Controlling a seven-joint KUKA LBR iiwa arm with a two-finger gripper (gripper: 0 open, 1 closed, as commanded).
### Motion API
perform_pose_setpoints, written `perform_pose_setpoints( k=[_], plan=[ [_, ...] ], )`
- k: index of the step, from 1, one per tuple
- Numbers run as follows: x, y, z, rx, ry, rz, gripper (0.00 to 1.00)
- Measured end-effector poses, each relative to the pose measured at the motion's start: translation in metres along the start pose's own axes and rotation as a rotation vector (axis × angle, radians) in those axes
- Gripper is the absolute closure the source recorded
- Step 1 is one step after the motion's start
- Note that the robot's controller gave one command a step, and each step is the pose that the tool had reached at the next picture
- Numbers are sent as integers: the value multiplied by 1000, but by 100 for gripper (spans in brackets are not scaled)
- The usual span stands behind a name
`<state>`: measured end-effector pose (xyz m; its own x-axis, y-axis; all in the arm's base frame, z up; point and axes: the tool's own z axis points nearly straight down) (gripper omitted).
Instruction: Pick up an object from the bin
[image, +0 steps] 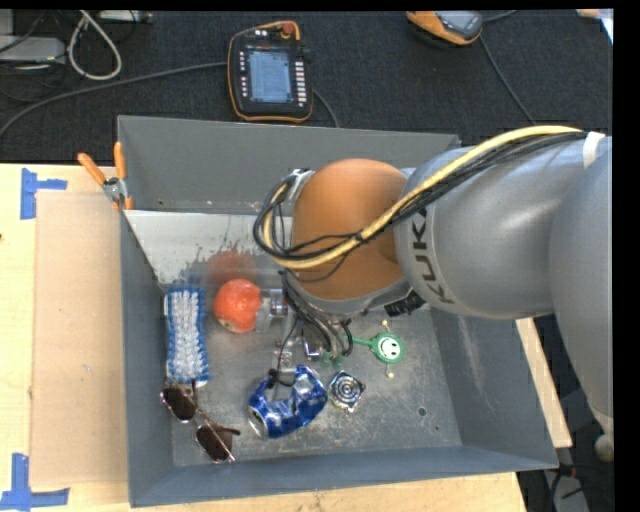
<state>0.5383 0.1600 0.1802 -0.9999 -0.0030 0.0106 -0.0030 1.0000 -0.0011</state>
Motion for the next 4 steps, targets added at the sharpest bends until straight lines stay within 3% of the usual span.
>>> perform_pose_setpoints(
  k=[1,2,3,4],
  plan=[
    [-2,-1,-4,-1,-8,6,0],
    [10,-41,107,-1,3,-119,0],
    [16,-50,38,-3,-17,-221,0],
    [16,-43,104,-2,13,-124,0]
  ],
)
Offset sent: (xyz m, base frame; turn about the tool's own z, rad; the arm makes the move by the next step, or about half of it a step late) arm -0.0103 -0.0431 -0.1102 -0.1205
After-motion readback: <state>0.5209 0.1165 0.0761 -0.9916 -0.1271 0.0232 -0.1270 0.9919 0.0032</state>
